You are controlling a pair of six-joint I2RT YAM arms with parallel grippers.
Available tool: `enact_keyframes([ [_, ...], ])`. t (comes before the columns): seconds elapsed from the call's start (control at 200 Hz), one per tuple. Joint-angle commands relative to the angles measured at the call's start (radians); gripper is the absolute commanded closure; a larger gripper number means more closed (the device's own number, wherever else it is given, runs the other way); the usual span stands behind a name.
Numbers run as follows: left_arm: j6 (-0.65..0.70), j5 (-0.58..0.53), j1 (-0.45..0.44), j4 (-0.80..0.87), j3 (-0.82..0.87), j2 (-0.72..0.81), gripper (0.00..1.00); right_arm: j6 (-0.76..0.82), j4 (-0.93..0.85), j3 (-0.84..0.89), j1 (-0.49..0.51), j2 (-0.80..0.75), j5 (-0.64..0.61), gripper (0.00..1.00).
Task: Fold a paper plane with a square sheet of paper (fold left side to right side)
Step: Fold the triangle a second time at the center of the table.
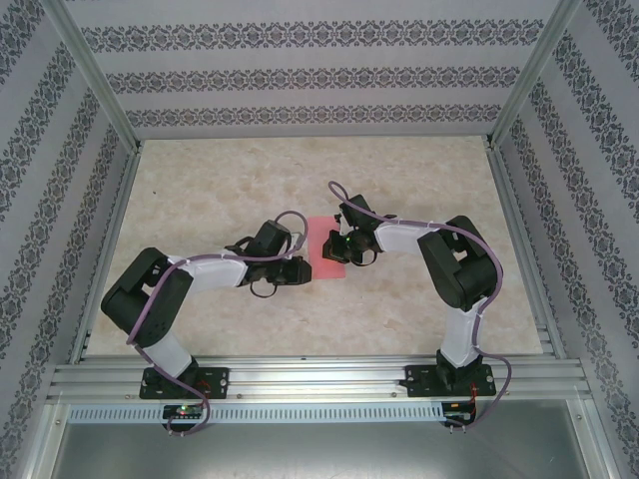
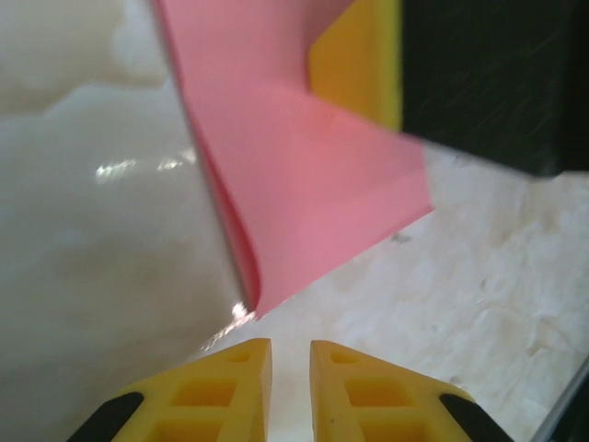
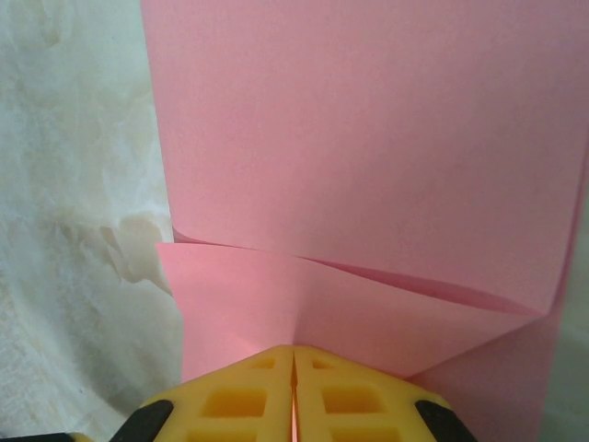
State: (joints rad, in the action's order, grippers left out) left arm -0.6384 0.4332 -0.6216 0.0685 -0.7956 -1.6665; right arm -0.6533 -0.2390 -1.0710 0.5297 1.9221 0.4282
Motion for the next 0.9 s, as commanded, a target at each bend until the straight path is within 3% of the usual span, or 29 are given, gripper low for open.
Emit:
enact_keyframes([
  [0.0, -0.013, 0.042, 0.014, 0.001, -0.06, -0.032, 0.81, 0.013, -0.034, 0.008, -0.006, 0.038, -0.059, 0.91],
  [0.48, -0.002, 0.053, 0.014, -0.005, -0.091, -0.153, 0.82, 0.012, -0.014, 0.009, -0.005, 0.021, -0.041, 0.91],
  [0.894, 0.001, 0.008, 0.012, 0.015, -0.05, -0.177, 0.83, -0.031, 0.011, 0.053, 0.023, -0.068, 0.084, 0.91],
])
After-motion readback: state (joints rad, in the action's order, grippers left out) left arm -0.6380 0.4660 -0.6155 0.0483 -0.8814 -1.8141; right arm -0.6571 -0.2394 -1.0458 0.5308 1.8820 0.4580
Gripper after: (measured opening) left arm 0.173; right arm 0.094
